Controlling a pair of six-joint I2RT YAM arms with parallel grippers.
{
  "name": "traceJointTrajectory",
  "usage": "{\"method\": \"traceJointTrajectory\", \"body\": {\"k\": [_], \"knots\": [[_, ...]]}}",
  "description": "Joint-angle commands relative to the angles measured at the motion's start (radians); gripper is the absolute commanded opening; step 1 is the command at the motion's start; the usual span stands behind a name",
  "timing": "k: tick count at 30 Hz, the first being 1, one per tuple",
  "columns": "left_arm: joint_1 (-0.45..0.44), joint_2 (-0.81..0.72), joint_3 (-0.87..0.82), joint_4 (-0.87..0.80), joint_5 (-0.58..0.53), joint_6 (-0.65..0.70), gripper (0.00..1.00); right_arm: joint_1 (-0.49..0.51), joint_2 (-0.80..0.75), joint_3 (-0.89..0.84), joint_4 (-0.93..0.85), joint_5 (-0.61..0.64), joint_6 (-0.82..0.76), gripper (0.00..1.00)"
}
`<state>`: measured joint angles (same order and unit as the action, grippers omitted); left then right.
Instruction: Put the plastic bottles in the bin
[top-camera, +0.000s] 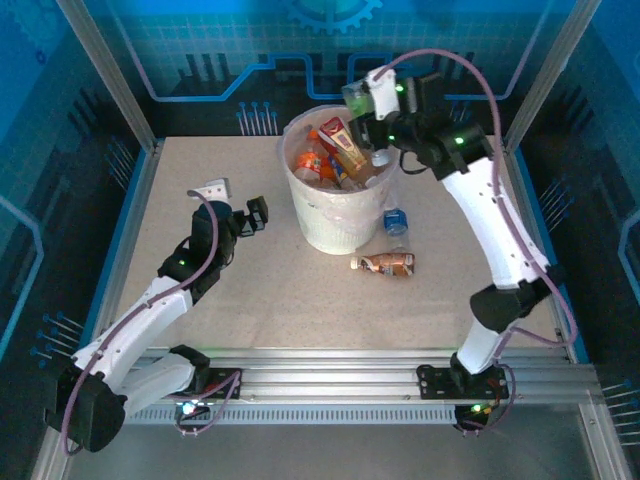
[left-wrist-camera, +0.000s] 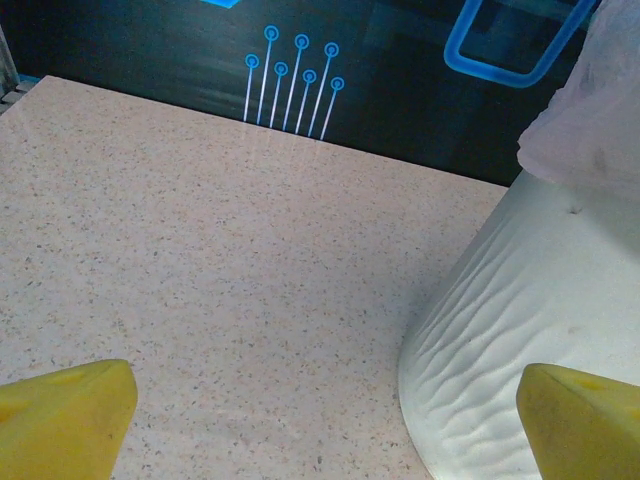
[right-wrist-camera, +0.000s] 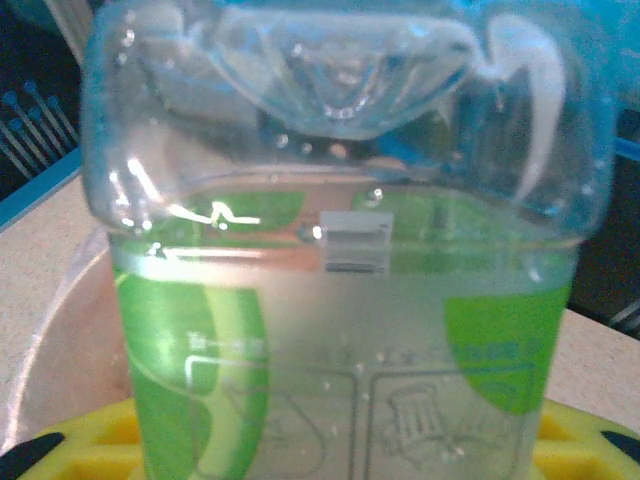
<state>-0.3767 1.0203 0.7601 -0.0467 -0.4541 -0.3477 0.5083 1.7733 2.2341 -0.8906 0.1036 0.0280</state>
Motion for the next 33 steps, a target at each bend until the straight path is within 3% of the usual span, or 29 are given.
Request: {"method": "traceJointTrajectory", "body": {"k": [1, 8, 19, 26, 33], "knots": [[0.007, -0.009, 0.008, 0.012, 0.018, -0.024, 0.99, 0.048, 0.076, 0.103, -0.075, -0.012, -0.035, 0.39], [0.008, -0.003, 0.01, 0.013, 0.022, -0.025, 0.99, 0.114, 0.23, 0.268, -0.181, 0.02, -0.049, 0.42], [0.008, 0.006, 0.01, 0.018, 0.022, -0.027, 0.99, 0.15, 0.303, 0.278, -0.261, 0.079, -0.023, 0.5], [0.007, 0.009, 0.01, 0.02, 0.024, -0.03, 0.99, 0.159, 0.338, 0.3, -0.275, 0.096, -0.039, 0.67], [0.008, 0.008, 0.011, 0.016, 0.019, -0.027, 0.99, 0.16, 0.343, 0.336, -0.273, 0.032, -0.041, 0.82]]}}
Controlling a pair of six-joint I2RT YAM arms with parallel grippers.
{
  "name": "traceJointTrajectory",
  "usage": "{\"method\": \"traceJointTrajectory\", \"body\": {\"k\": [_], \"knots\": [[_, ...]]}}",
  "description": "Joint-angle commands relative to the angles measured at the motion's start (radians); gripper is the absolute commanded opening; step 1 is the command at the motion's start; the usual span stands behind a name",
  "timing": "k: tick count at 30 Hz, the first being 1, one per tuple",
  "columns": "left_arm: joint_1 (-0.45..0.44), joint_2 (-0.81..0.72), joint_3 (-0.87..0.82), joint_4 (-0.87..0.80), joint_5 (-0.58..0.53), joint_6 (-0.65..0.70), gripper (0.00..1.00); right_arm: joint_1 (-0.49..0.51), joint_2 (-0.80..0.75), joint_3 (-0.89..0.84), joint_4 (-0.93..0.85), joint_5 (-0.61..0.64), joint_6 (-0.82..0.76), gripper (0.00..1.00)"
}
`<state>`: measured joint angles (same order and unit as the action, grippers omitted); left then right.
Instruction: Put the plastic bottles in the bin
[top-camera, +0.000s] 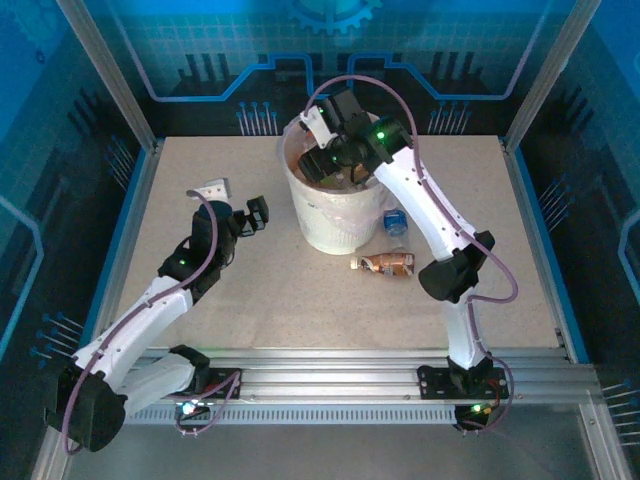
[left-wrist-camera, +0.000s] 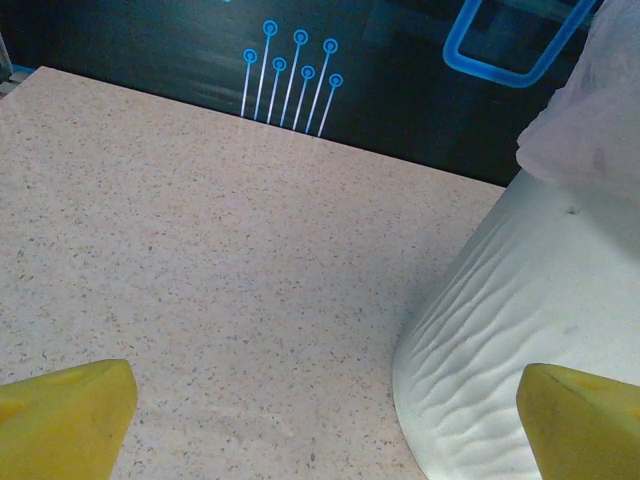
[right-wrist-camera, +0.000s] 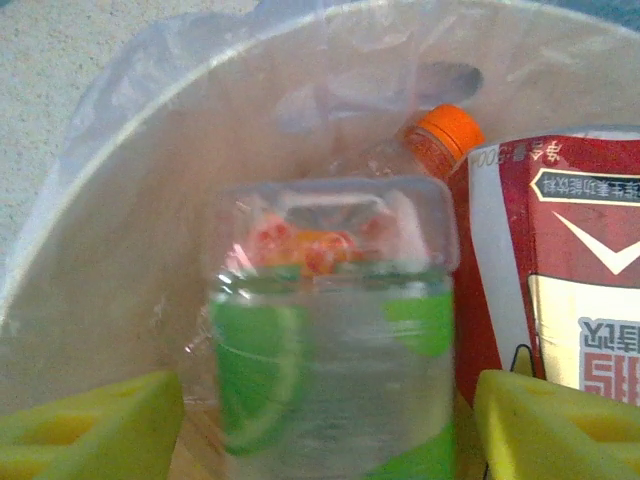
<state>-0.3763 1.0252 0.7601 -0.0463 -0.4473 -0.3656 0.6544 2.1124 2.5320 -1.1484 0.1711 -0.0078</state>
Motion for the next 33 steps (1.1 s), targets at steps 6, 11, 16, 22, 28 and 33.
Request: {"method": "traceJointTrajectory", "body": {"k": [6, 11, 16, 22, 28, 33], "knots": [[0.009, 0.006, 0.014, 0.016, 0.01, -0.005, 0.99, 0.013, -0.009, 0.038, -0.001, -0.112, -0.002, 0.81], [0.007, 0.007, 0.018, 0.015, 0.013, -0.006, 0.99, 0.011, -0.002, 0.037, 0.01, -0.148, 0.0, 0.74], [0.008, 0.006, 0.022, 0.007, 0.01, -0.001, 0.99, 0.004, -0.001, 0.037, 0.006, -0.136, 0.005, 0.7], [0.008, 0.007, 0.021, 0.007, 0.01, 0.0, 0.99, 0.001, -0.043, 0.033, -0.001, -0.037, 0.008, 0.78], [0.008, 0.006, 0.021, 0.008, 0.005, 0.005, 0.99, 0.0, -0.161, -0.066, 0.039, 0.002, 0.015, 0.8], [0.008, 0.005, 0.018, 0.007, 0.006, 0.007, 0.99, 0.0, -0.294, -0.229, 0.103, 0.068, 0.041, 0.8]]}}
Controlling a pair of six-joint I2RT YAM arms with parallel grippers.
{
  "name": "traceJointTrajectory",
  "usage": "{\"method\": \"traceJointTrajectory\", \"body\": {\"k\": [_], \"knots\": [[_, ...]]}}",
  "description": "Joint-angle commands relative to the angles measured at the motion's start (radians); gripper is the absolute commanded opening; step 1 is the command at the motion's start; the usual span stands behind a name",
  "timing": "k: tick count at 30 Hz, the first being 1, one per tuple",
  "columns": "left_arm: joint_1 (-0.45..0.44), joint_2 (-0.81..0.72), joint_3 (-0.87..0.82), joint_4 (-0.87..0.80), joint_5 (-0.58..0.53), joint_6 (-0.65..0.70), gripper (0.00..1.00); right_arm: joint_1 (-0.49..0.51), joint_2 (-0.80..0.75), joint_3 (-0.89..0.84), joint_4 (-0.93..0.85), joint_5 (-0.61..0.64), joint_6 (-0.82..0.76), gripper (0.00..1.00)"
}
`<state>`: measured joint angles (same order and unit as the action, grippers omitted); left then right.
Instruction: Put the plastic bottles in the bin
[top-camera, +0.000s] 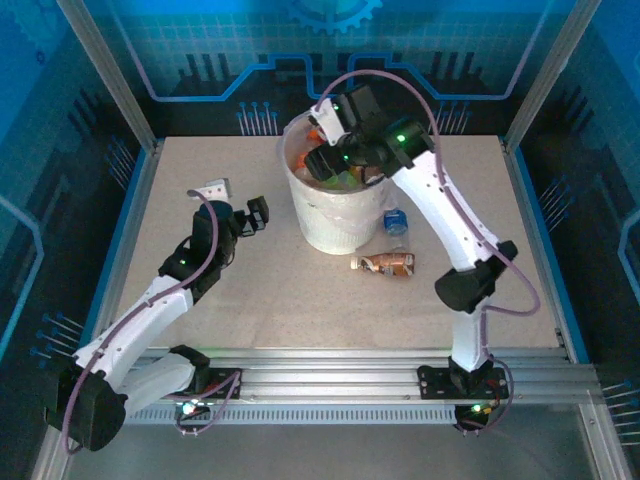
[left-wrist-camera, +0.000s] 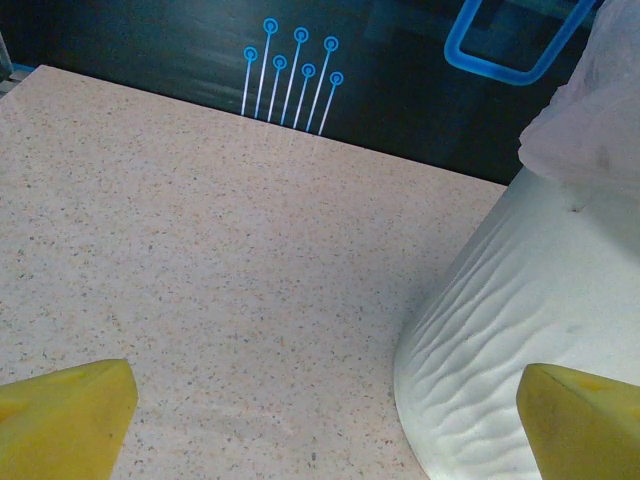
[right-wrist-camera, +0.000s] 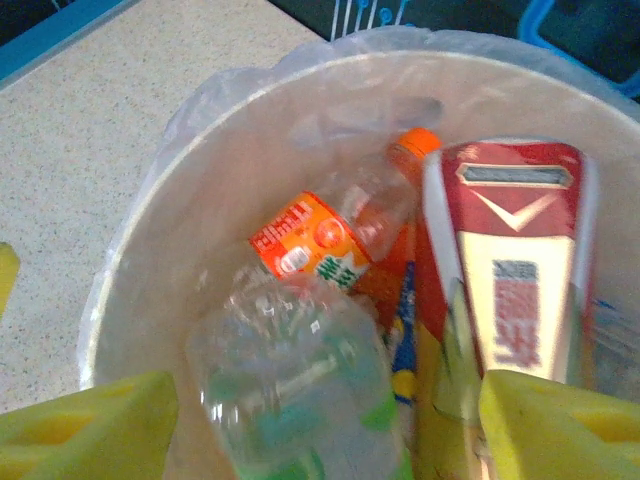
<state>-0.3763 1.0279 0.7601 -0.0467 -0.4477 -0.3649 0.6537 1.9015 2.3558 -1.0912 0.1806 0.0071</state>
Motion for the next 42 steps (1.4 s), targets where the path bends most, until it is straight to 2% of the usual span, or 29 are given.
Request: {"method": "traceJointTrajectory", "body": {"k": [1, 5, 10, 19, 26, 30, 37, 42], "knots": [[0.008, 0.001, 0.016, 0.008, 0.006, 0.005, 0.99, 0.0, -0.11, -0.092, 0.057, 0.08, 0.034, 0.8], [0.008, 0.003, 0.014, 0.016, 0.01, 0.004, 0.99, -0.01, -0.219, -0.247, 0.123, 0.116, 0.064, 0.8], [0.008, 0.012, 0.018, 0.022, 0.024, -0.008, 0.99, -0.012, -0.23, -0.275, 0.149, 0.099, 0.1, 0.82], [0.009, -0.002, 0.014, 0.014, 0.028, -0.01, 0.99, 0.007, -0.032, -0.066, 0.102, 0.139, 0.11, 0.86], [0.008, -0.005, 0.008, 0.012, 0.024, -0.005, 0.99, 0.014, 0.075, 0.054, 0.036, 0.209, 0.098, 0.85], [0.008, -0.003, 0.009, 0.015, 0.022, -0.006, 0.99, 0.017, 0.061, 0.005, 0.024, 0.267, 0.094, 0.8], [0.008, 0.004, 0.01, 0.019, 0.023, -0.006, 0.99, 0.018, -0.017, -0.177, 0.071, 0.306, 0.104, 0.8], [0.008, 0.003, 0.011, 0.015, 0.022, -0.005, 0.99, 0.02, 0.003, -0.153, 0.059, 0.295, 0.093, 0.81]]}}
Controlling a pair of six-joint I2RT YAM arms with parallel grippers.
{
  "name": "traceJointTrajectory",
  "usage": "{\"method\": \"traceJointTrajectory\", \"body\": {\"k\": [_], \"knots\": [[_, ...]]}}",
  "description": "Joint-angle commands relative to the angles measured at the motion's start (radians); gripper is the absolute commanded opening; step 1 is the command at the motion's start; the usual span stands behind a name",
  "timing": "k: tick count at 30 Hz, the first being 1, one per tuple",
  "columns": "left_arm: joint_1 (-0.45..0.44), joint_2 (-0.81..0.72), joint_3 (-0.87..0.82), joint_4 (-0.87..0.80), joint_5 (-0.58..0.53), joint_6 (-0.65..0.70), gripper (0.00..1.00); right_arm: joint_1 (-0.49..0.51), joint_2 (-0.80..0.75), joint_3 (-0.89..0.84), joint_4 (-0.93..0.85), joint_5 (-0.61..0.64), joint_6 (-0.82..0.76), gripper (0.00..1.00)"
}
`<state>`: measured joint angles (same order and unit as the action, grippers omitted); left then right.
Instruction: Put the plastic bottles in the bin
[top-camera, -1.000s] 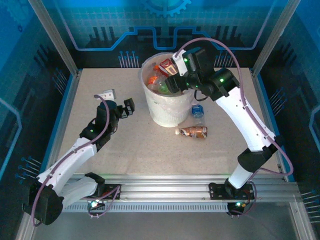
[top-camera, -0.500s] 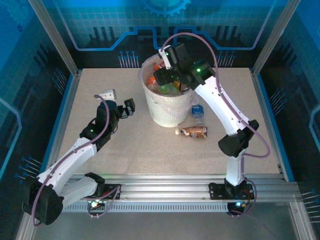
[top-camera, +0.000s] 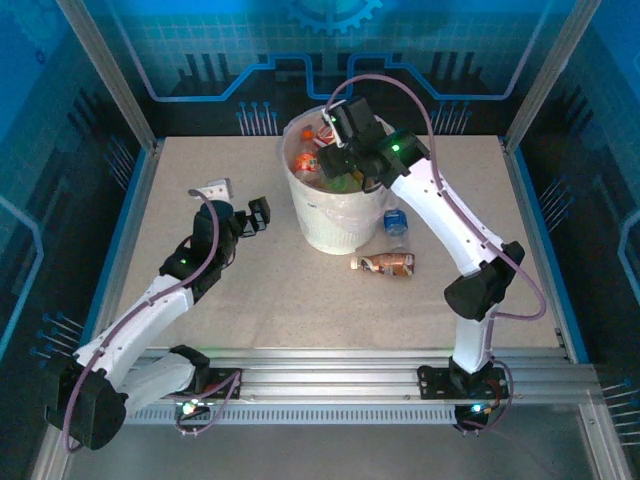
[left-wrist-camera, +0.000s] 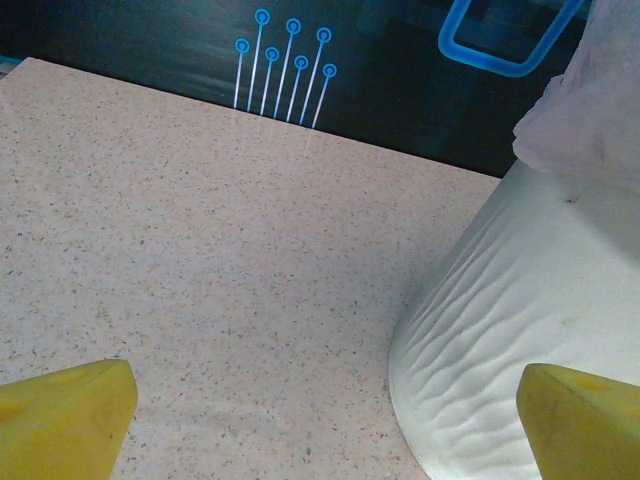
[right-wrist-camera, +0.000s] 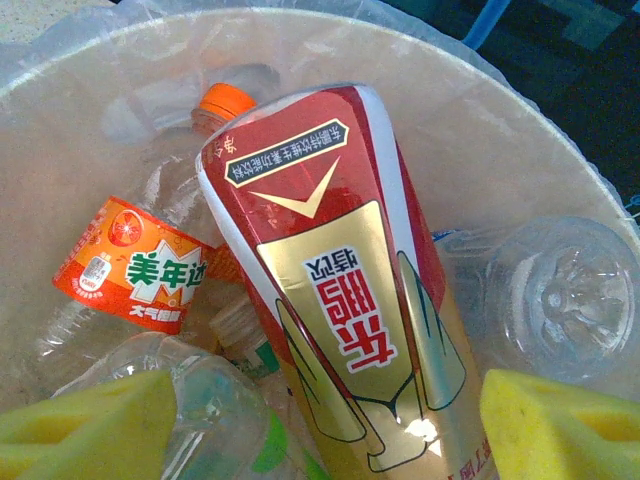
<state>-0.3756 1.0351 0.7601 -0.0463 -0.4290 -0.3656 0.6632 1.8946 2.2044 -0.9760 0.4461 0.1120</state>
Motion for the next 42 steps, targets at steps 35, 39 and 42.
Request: {"method": "traceJointTrajectory", "body": {"k": [35, 39, 42], "knots": [[0.007, -0.017, 0.003, 0.039, -0.027, 0.008, 0.99, -0.413, -0.672, -0.924, 0.111, -0.324, 0.245, 1.0], [0.007, -0.009, 0.003, 0.04, -0.022, 0.004, 0.99, -0.481, -0.647, -1.024, 0.194, -0.419, 0.266, 1.0], [0.008, -0.003, 0.003, 0.041, -0.022, 0.003, 0.99, -0.511, -0.593, -1.069, 0.25, -0.474, 0.27, 1.0]]}}
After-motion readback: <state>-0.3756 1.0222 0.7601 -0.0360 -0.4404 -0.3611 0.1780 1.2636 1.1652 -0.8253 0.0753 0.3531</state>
